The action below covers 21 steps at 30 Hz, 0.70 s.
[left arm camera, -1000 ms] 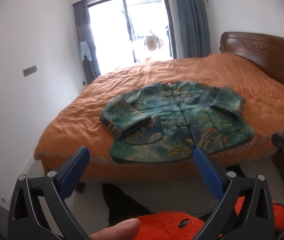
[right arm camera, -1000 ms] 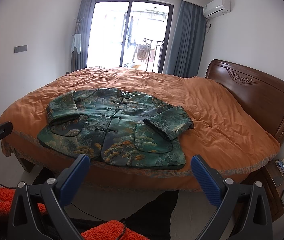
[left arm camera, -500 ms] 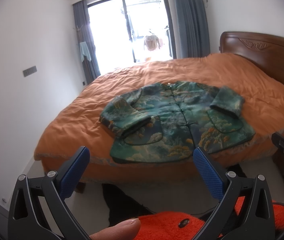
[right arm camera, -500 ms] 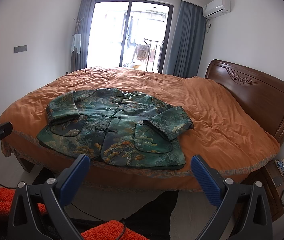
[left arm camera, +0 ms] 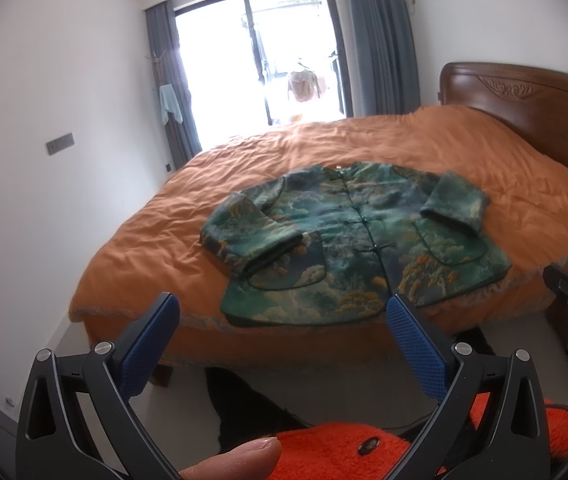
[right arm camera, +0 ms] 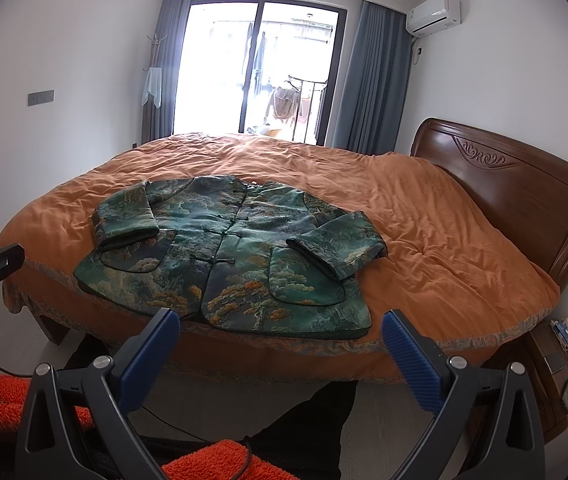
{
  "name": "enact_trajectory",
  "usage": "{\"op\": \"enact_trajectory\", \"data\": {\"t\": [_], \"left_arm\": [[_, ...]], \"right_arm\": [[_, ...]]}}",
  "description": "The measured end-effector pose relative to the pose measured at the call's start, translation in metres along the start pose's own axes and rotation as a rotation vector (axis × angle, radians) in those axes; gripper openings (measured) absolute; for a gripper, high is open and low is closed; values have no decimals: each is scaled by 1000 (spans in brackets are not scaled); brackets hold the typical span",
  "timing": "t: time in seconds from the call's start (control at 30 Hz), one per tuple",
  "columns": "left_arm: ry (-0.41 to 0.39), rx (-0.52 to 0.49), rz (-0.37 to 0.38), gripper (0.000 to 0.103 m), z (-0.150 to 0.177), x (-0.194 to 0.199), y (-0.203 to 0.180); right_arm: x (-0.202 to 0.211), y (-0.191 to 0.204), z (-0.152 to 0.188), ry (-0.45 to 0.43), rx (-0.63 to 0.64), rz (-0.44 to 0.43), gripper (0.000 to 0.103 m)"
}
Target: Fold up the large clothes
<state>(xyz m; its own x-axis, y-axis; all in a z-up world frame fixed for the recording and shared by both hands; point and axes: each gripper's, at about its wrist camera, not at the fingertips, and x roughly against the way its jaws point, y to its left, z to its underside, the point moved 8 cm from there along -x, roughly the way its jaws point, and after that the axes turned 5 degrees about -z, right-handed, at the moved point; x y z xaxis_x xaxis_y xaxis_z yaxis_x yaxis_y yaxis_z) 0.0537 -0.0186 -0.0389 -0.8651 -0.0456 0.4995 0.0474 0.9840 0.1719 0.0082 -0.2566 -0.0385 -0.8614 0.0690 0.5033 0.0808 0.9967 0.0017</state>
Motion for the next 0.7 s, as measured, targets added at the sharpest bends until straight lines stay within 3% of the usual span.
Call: {"op": "enact_trajectory", "data": {"t": [0.7], "left_arm": [[-3,-5,-5,103,1,0,-1]], "right_arm": [[0,0,0,0,2,0,103]]}}
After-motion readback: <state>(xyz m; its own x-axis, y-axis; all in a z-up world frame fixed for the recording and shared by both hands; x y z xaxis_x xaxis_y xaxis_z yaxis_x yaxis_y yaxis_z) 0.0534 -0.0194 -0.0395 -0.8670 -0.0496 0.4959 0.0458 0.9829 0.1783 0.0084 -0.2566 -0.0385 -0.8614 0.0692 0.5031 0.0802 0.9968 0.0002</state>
